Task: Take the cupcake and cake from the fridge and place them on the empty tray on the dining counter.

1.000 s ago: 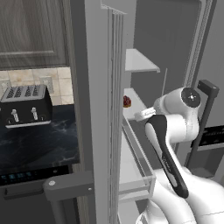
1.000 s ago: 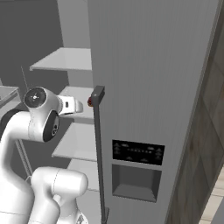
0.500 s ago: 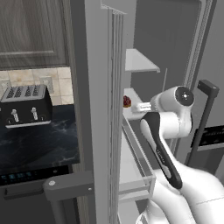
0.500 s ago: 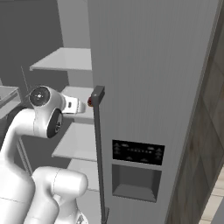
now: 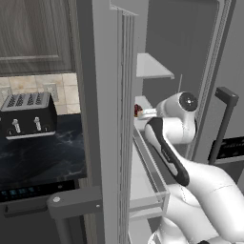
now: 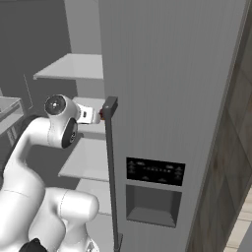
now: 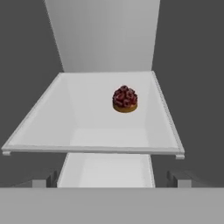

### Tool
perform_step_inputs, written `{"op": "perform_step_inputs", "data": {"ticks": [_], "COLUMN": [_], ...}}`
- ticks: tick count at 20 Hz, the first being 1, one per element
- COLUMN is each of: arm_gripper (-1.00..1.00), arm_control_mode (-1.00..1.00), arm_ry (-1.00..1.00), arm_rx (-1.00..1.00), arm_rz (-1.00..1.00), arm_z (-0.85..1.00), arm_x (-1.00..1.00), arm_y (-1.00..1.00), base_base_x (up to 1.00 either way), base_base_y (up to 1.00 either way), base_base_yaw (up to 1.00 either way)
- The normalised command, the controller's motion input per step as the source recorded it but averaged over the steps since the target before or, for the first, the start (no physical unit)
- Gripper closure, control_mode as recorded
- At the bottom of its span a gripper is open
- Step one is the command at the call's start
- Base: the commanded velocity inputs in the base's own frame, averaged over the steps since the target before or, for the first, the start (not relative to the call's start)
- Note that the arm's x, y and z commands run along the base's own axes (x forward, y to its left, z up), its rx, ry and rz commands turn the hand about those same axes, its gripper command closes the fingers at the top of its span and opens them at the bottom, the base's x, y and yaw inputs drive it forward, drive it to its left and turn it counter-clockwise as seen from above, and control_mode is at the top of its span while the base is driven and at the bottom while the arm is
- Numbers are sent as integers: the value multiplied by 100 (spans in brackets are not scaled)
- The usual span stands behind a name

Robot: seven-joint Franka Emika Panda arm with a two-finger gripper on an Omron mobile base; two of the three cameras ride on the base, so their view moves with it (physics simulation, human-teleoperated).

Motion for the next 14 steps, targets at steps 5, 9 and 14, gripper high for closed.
{"op": "perform_step_inputs", "data": {"ticks": [5, 9, 14], "arm_gripper": [-100, -100, -100], "arm_control_mode": [-100, -100, -100], "arm_ry": [0, 0, 3], "arm_rx": [0, 0, 0], "arm_rz": [0, -6, -13], "arm_z": [-28, -5, 0], "arm_x": [29, 24, 28], "arm_y": [6, 0, 0], "base_base_x": [0, 0, 0], "base_base_y": [0, 0, 0], "base_base_yaw": [0, 0, 0]}}
